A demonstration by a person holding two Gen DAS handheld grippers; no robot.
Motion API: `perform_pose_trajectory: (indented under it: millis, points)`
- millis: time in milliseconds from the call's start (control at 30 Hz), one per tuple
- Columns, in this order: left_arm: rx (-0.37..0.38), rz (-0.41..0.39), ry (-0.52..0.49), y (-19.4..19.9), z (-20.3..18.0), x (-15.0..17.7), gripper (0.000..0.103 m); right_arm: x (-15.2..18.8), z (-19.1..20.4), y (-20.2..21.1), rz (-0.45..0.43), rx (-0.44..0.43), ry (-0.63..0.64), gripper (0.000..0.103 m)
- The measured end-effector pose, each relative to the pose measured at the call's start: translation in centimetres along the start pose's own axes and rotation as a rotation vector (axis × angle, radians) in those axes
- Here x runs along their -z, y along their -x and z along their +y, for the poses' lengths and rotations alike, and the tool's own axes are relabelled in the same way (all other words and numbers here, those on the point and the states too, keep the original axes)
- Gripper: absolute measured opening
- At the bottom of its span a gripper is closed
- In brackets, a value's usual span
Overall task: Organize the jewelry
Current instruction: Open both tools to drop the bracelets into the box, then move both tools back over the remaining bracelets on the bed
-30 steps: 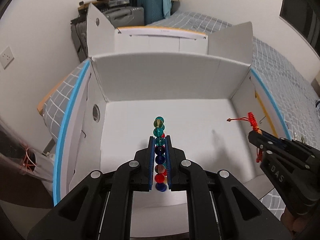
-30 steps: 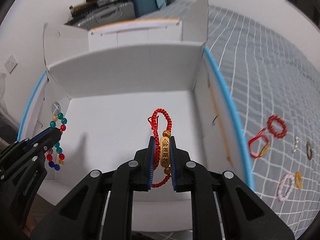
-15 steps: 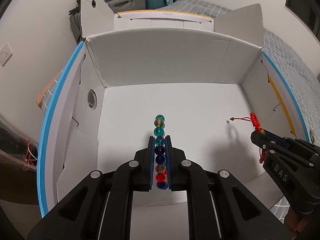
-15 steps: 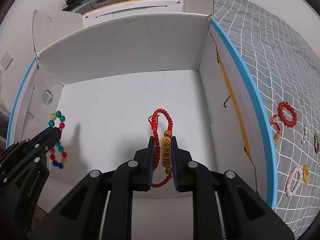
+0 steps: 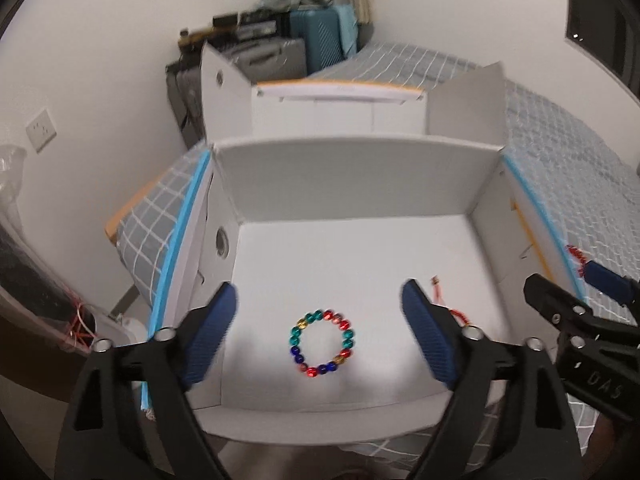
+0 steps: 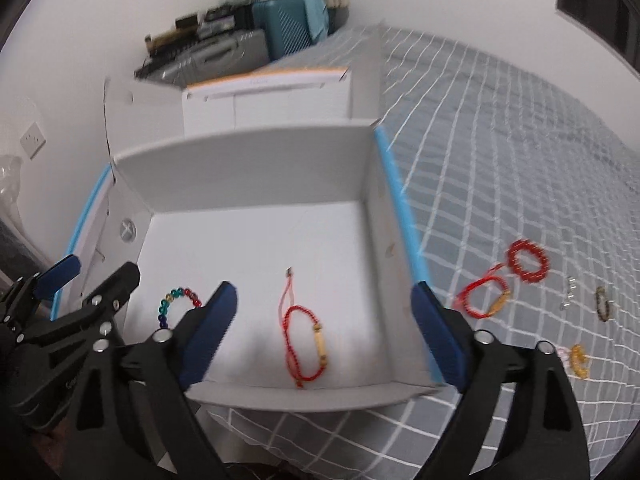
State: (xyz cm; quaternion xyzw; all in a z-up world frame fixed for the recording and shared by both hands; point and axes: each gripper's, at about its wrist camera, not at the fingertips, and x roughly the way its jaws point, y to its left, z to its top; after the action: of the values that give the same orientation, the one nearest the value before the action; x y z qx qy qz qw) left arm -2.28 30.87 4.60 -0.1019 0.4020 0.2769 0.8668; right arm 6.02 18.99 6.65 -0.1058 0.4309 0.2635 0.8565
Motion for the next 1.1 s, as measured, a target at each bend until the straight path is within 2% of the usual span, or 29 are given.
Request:
perform_pose_trajectory:
  millis: [100,300,600,867,1100]
  points:
    - [0.025,-0.05,-0.016,2.1,-1.5,-0.1,0.096,0.1,-1.8,2.2,-0.042,0.023,-0.006,0.095]
    - [0.086,-0.094,-0.069,4.2,-5.9,-0.3,0.097,0.8,-7.7,5.6,-0.086,0.093,-0.045,0.095]
    - [0.197,-0.11,-0.164,5.3,-15.1,0.2,0.097,3.9,-19.2,8.1,-0.072,0.197,-0.166,0.095]
    - [0.274,-0.077,-0.259,3.9,-24.1,1.1,0.097,7.3,-27.1,7.5,-0.029,0.235,-0.265,0.095]
    - [0.312,0.005,-0.326,-1.0,-30.9,2.5,0.097,10.3,-32.2,4.3,0.04,0.233,-0.34,0.095]
